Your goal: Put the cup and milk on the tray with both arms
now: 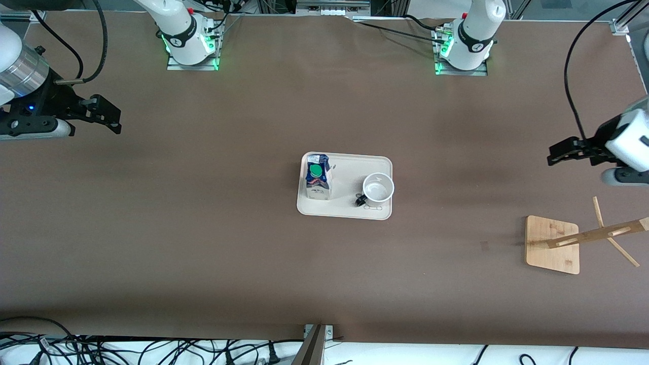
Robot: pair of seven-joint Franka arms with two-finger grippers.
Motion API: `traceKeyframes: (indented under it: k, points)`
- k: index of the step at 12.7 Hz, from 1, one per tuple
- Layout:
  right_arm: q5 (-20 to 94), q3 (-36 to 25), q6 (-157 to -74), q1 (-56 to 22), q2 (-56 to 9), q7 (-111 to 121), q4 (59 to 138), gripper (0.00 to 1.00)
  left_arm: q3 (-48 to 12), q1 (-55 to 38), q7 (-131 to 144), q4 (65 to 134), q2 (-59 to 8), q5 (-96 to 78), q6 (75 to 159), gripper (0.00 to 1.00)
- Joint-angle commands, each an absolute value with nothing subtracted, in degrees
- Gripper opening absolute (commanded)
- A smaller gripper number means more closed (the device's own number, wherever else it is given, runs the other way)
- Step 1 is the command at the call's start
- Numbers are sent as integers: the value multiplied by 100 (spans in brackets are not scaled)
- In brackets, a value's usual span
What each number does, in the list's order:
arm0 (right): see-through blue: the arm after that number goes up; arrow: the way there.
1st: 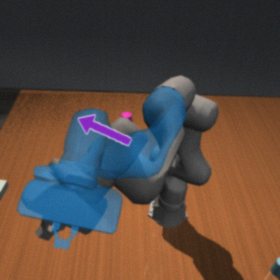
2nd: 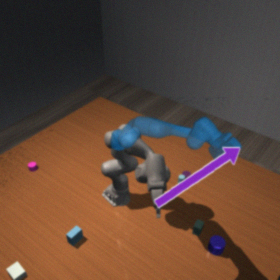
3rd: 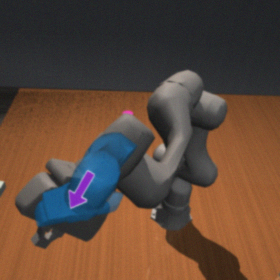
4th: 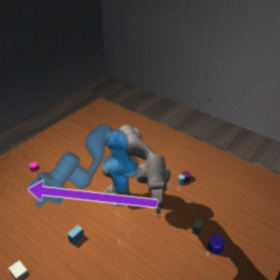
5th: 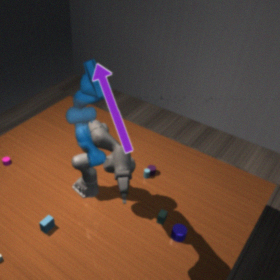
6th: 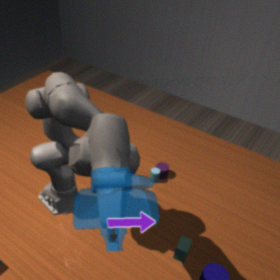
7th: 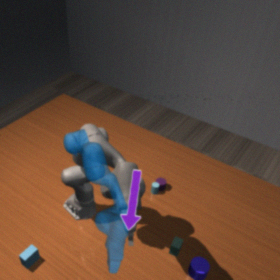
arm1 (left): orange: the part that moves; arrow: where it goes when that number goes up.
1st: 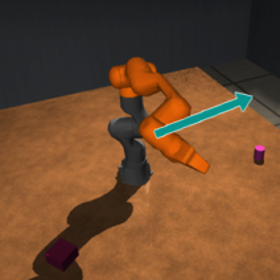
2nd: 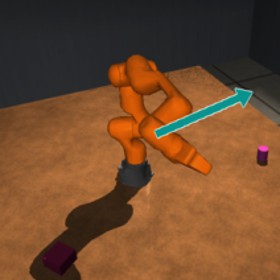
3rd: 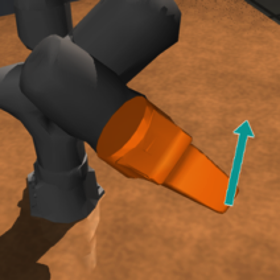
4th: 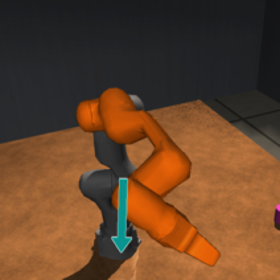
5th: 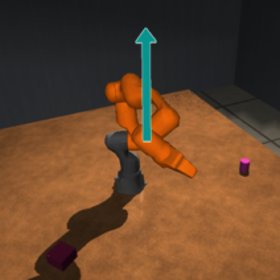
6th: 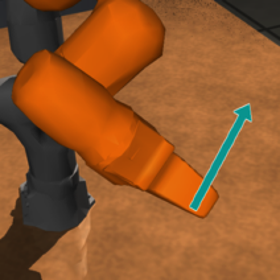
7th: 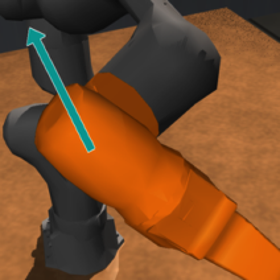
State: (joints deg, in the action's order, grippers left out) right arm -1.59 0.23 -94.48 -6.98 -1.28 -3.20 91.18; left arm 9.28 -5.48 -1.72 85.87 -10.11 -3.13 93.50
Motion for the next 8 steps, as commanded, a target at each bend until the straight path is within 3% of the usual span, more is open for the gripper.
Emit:
traceKeyframes:
  k: [1, 3, 8]
  points:
    - [-176, 105, -9369, -606, -184, -299, 8991, 100, 923, -483, -290, 7861, -1028, -448, 8661, 100]
    - [-176, 105, -9369, -606, -176, -290, 8991, 100, 914, -483, -308, 7489, -1046, -448, 8271, 100]
    - [-176, 105, -9369, -606, -184, -299, 8991, 100, 931, -466, -281, 7479, -1037, -396, 7902, 100]
